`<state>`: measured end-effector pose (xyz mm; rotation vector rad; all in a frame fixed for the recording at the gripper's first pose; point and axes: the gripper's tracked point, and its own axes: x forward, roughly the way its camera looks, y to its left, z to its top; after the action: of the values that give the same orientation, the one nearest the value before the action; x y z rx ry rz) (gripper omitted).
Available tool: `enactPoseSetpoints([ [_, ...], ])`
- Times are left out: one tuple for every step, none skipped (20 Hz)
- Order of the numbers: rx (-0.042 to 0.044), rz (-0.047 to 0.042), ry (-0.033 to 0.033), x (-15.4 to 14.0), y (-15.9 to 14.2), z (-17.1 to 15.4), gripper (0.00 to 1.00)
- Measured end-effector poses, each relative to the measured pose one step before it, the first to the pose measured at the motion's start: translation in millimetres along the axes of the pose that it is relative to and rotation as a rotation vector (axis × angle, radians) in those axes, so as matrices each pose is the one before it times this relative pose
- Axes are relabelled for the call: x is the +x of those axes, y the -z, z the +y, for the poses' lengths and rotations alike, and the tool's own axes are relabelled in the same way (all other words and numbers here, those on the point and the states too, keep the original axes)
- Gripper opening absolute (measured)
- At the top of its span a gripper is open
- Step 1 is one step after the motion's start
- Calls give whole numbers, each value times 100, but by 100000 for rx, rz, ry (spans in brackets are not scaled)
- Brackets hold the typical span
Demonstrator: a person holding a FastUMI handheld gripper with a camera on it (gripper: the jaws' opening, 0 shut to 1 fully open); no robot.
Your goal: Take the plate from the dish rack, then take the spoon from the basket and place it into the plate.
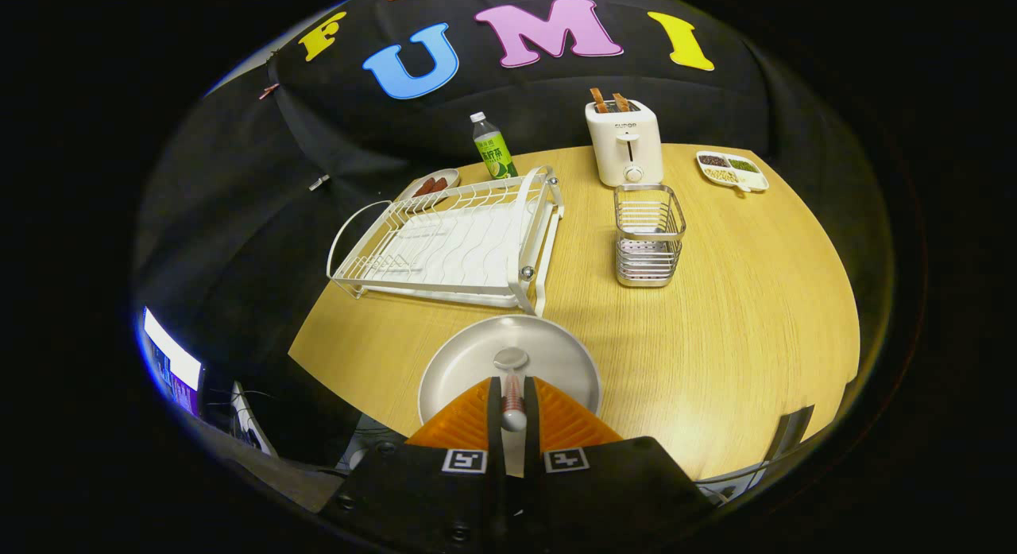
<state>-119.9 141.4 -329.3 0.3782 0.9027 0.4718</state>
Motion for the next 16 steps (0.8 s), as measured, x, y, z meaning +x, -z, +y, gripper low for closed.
enactPoseSetpoints([
  [-885, 249, 81, 153, 98, -44, 12],
  [-888, 1053, 428, 207, 393, -105, 11],
  [-493, 1570, 1005, 332, 518, -220, 11],
  [-291, 1970, 1287, 383, 651, -245, 13],
  [-117, 2441, 795, 432, 710, -206, 13],
  [-565, 2242, 1782, 348, 671, -326, 15],
  [-975, 1690, 2330, 370, 511, -496, 17],
  [-499, 856, 1732, 217, 445, -325, 20],
  [613, 298, 466, 179, 119, -130, 23],
  [990, 64, 77, 70, 48, -25, 29],
  [656, -88, 521, 104, -73, -142, 33],
  [248, 13, 477, -42, -88, -90, 46],
  [15, 112, 258, -23, -115, -148, 60],
  [42, 260, 372, -17, -31, -143, 74],
  [9, -272, 493, 104, -225, -138, 86],
  [130, -605, 510, -140, -175, -141, 97],
])
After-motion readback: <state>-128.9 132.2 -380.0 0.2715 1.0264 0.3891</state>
